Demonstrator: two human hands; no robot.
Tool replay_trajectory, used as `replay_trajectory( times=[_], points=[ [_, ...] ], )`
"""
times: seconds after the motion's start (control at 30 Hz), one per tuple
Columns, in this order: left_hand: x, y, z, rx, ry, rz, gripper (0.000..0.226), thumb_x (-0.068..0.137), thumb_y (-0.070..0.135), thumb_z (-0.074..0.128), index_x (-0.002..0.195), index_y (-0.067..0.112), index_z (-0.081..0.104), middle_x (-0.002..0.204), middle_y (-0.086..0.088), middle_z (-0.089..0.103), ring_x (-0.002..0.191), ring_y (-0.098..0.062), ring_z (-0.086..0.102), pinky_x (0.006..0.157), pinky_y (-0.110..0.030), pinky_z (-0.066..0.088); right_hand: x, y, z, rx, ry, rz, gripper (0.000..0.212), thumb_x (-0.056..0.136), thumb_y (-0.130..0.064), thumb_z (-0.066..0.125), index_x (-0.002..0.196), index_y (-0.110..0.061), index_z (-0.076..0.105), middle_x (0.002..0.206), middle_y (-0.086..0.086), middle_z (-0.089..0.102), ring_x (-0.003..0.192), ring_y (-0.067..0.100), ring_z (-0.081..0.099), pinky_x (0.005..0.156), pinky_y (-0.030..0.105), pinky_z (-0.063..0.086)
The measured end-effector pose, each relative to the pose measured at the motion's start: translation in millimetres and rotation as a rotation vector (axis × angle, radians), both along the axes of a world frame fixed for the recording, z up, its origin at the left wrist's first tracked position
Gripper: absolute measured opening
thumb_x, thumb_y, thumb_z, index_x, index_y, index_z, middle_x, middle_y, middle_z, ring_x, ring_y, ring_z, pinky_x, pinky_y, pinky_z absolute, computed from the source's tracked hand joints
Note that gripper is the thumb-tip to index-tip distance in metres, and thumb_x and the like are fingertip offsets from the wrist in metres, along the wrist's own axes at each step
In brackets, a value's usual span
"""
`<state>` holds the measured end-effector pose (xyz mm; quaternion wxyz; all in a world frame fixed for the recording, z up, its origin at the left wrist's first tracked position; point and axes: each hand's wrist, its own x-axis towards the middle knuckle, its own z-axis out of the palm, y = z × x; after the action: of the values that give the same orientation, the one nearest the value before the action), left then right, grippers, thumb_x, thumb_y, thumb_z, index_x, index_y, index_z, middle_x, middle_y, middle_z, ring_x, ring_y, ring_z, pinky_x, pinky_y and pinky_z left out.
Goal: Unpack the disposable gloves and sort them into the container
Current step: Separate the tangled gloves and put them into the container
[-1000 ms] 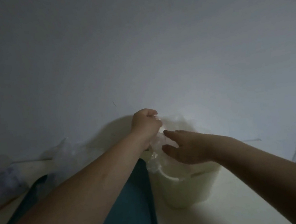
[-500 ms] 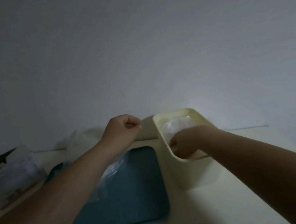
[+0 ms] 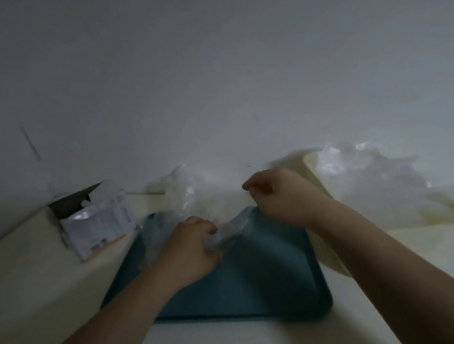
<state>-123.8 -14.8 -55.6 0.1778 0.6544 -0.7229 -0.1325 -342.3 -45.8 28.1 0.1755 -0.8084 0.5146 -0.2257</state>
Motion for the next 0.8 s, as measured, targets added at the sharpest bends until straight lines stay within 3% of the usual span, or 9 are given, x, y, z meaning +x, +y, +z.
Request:
replay_trajectory(
  times=[0.07, 0.17, 0.23, 0.37, 0.47, 0.53, 0.63, 0.8],
  points=[
    [11, 4, -9, -0.036, 0.033, 0.002, 0.025, 0.082, 0.030, 0.078, 0.106, 0.024, 0.073, 0.104, 0.005, 0.061, 0.096, -0.014, 0.062, 0.086, -0.035, 0.055, 16, -8, -34, 0.094, -0.083, -0.021, 0.038, 0.098, -0.011, 0.052, 0.132, -0.018, 0.068, 0.127, 0.003, 0.071, 0.114, 0.017, 0.065, 0.094, 0.016, 0.043],
    [23, 3, -19, -0.061, 0.120, 0.018, 0.010, 0.088, 0.016, 0.073, 0.096, 0.022, 0.076, 0.092, 0.007, 0.065, 0.085, -0.012, 0.065, 0.080, -0.035, 0.057, 29, -19, -69, 0.182, -0.230, -0.049, 0.046, 0.092, 0.002, 0.053, 0.133, -0.013, 0.066, 0.119, 0.004, 0.070, 0.108, 0.013, 0.064, 0.078, 0.000, 0.040],
    [28, -1, -17, -0.031, 0.186, 0.020, 0.019, 0.090, 0.008, 0.069, 0.091, 0.025, 0.078, 0.088, 0.009, 0.072, 0.083, -0.005, 0.069, 0.081, -0.030, 0.059, 33, -25, -76, 0.193, -0.318, -0.047, 0.051, 0.091, 0.006, 0.051, 0.136, -0.013, 0.064, 0.122, 0.004, 0.068, 0.112, 0.013, 0.063, 0.074, -0.004, 0.039],
    [31, -9, 15, -0.049, 0.407, 0.054, 0.026, 0.090, 0.007, 0.072, 0.086, 0.032, 0.078, 0.084, 0.018, 0.076, 0.081, 0.005, 0.071, 0.075, -0.012, 0.055, 36, -29, -75, 0.178, -0.539, 0.038, 0.064, 0.088, 0.009, 0.059, 0.142, -0.025, 0.057, 0.131, -0.009, 0.062, 0.117, 0.000, 0.062, 0.081, 0.010, 0.052],
    [26, -13, 39, -0.071, 0.693, 0.098, 0.022, 0.089, 0.004, 0.071, 0.085, 0.024, 0.080, 0.078, 0.007, 0.079, 0.072, -0.004, 0.073, 0.066, -0.017, 0.055, 33, -27, -72, 0.152, -0.529, 0.152, 0.076, 0.079, 0.001, 0.058, 0.146, -0.036, 0.052, 0.145, -0.017, 0.052, 0.128, -0.007, 0.054, 0.101, 0.023, 0.051],
    [22, -15, 44, -0.088, 0.898, 0.109, 0.021, 0.090, 0.000, 0.069, 0.086, 0.017, 0.081, 0.080, -0.003, 0.079, 0.074, -0.013, 0.073, 0.069, -0.023, 0.056, 30, -26, -69, 0.137, -0.464, 0.207, 0.083, 0.077, 0.001, 0.059, 0.147, -0.041, 0.049, 0.151, -0.020, 0.047, 0.138, -0.006, 0.044, 0.113, 0.029, 0.044],
    [20, -19, 42, -0.066, 1.176, 0.099, 0.014, 0.093, -0.001, 0.069, 0.097, 0.006, 0.081, 0.091, -0.017, 0.078, 0.086, -0.027, 0.073, 0.080, -0.035, 0.060, 26, -21, -59, 0.226, -0.409, 0.272, 0.086, 0.077, -0.009, 0.071, 0.150, -0.044, 0.042, 0.147, -0.023, 0.050, 0.134, -0.008, 0.048, 0.109, 0.021, 0.046],
    [23, -18, 36, 0.018, 1.389, 0.065, 0.025, 0.094, -0.005, 0.065, 0.114, 0.003, 0.076, 0.112, -0.019, 0.077, 0.109, -0.030, 0.074, 0.098, -0.040, 0.059, 34, -14, -54, 0.423, -0.469, 0.250, 0.103, 0.064, -0.021, 0.094, 0.153, -0.031, 0.042, 0.127, -0.002, 0.069, 0.111, 0.019, 0.071, 0.094, 0.048, 0.060]
  ],
)
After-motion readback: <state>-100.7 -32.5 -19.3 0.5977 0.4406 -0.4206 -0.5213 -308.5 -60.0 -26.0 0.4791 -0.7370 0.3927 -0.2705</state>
